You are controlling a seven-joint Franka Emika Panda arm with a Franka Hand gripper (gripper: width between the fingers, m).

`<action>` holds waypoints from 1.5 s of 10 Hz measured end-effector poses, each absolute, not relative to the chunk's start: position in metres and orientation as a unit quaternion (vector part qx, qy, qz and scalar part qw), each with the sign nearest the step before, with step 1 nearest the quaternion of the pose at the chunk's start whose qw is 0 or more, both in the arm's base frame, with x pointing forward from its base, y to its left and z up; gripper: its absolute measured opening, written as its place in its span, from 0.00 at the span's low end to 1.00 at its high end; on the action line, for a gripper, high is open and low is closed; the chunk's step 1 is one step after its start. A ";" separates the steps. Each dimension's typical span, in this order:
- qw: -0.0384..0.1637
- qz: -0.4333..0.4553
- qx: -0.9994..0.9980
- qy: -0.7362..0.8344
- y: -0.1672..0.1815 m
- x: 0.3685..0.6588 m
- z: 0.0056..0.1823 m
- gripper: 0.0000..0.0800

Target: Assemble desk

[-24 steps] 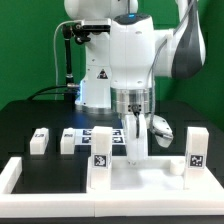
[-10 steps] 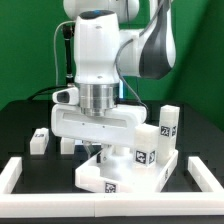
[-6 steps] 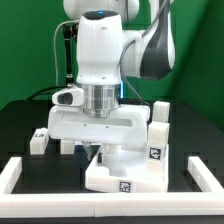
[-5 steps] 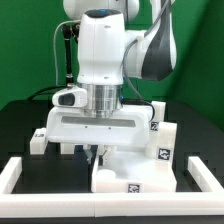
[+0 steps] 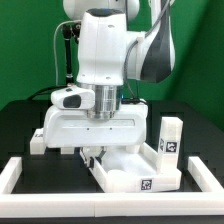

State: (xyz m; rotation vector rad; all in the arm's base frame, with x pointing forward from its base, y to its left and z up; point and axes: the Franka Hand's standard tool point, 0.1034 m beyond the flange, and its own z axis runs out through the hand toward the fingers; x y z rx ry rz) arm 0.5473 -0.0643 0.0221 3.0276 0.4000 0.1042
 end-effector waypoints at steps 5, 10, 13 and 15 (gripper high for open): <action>0.092 0.060 0.933 0.344 -0.032 0.596 0.036 0.08; 0.107 0.048 0.880 0.461 -0.039 0.600 0.039 0.08; 0.130 0.051 0.816 0.561 -0.032 0.627 0.047 0.08; 0.147 0.063 0.783 0.601 -0.015 0.634 0.049 0.08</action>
Offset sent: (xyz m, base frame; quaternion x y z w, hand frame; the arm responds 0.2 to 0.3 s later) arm 0.0631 0.0393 0.0078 -0.0619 0.1145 -0.3456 0.9293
